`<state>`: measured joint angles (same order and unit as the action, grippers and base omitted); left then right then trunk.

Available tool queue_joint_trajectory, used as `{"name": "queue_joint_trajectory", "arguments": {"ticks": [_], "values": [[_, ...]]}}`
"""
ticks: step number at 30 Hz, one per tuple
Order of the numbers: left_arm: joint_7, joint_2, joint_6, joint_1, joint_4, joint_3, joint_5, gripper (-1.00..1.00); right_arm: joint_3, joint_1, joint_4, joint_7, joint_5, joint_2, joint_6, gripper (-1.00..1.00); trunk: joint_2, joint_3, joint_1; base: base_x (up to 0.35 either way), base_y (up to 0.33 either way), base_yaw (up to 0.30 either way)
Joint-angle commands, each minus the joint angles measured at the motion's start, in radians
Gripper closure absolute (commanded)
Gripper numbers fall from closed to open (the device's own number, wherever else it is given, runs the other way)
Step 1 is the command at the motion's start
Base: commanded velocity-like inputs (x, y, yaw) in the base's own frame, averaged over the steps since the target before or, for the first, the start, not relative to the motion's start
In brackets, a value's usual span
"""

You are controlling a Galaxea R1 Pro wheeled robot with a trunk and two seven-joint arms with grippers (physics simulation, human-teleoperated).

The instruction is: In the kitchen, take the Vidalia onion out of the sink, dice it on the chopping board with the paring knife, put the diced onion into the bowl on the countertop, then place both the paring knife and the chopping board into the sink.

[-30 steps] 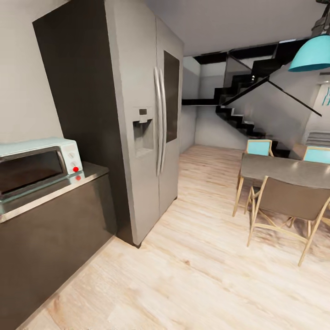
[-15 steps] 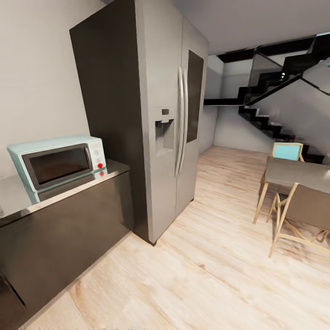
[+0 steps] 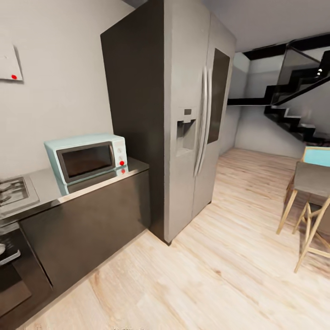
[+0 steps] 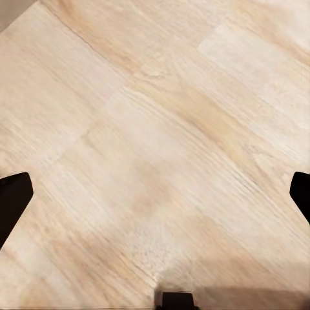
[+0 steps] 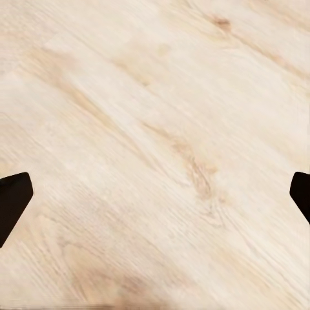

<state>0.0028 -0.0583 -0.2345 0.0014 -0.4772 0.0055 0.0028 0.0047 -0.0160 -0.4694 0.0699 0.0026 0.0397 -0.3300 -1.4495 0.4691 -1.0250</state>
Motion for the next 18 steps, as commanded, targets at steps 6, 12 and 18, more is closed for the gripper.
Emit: {"name": "queue_joint_trajectory", "arguments": {"ticks": [6, 12, 18], "values": [[0.000, 0.001, -0.003, 0.000, 0.000, -0.002, -0.001, -1.00, 0.000, -0.001, 0.009, 0.004, 0.000, 0.000, -0.003, -1.00, 0.000, 0.001, 0.000, 0.000, 0.000, 0.275], [0.000, 0.002, -0.002, 0.000, 0.000, -0.002, -0.001, -1.00, 0.000, -0.001, 0.011, 0.004, 0.000, 0.000, -0.003, -1.00, 0.000, 0.001, 0.000, 0.000, 0.000, 0.275], [0.000, 0.006, -0.002, 0.000, 0.000, -0.001, -0.001, -1.00, 0.000, -0.001, 0.011, 0.004, 0.000, 0.000, -0.003, -1.00, 0.000, 0.001, 0.000, 0.000, 0.000, 0.275]]}}
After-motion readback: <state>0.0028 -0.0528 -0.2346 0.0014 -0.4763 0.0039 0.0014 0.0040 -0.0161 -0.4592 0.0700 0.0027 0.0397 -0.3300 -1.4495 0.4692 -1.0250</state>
